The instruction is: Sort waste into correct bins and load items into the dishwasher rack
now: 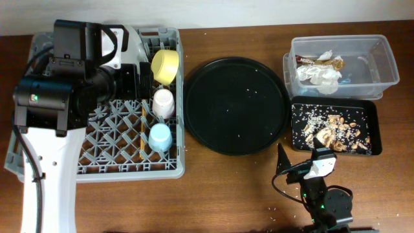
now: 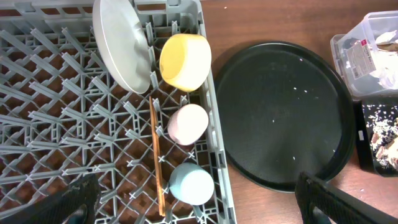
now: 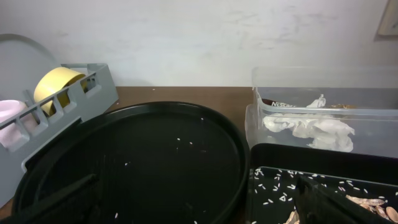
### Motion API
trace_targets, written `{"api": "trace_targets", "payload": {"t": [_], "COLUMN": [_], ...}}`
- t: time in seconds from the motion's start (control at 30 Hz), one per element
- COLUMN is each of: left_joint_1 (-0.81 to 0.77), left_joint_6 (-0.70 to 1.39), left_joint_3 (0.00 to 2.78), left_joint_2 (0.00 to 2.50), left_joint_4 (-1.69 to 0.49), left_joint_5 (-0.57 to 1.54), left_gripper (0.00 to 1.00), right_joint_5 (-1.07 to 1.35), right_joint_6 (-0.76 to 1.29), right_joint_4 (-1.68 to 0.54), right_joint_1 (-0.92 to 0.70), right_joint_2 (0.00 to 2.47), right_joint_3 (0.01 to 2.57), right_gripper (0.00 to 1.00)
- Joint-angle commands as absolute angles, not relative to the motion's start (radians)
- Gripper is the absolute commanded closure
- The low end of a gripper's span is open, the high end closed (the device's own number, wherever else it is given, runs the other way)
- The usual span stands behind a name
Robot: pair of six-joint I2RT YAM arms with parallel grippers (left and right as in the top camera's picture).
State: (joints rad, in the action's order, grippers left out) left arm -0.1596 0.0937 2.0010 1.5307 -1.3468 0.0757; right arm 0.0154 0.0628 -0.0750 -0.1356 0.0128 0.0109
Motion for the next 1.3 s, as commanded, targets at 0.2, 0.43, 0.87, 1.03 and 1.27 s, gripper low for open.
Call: {"api": "trace_targets", "payload": {"t": [0.2, 0.43, 0.87, 1.03, 1.27], "left_joint_1": [-0.162, -0.162, -0.094, -0.039, 0.011], "left_joint_6": [0.081, 0.073, -0.037, -0.044, -0.047], "left_joint_3": [2.009, 2.009, 1.397, 0.992, 0.491], "left_joint_2": [1.532, 1.509, 1.030, 0.773, 0.419], "left_joint_4": [-1.362, -1.449, -0.778, -0.481, -0.131], "left_joint_5": [0.083, 0.058, 0.157, 0.180, 0.176], "left_gripper": [0.00, 0.00, 0.00, 0.01, 0.01], "right_joint_5": [0.002, 0.002, 0.002, 0.002, 0.002], "right_joint_6": [0.059, 0.059, 0.059, 0.059, 0.060], "right_joint_4": [-0.080, -0.080, -0.080, -0.080, -0.080], "right_joint_1": [-0.145, -0.145, -0.145, -0.145, -0.145], "right_joint_2": [0.003, 0.003, 0.003, 0.003, 0.003], "right_joint_3": [0.006, 0.006, 0.006, 0.006, 0.006], "right_gripper": [0.02, 0.02, 0.02, 0.01, 0.02]}}
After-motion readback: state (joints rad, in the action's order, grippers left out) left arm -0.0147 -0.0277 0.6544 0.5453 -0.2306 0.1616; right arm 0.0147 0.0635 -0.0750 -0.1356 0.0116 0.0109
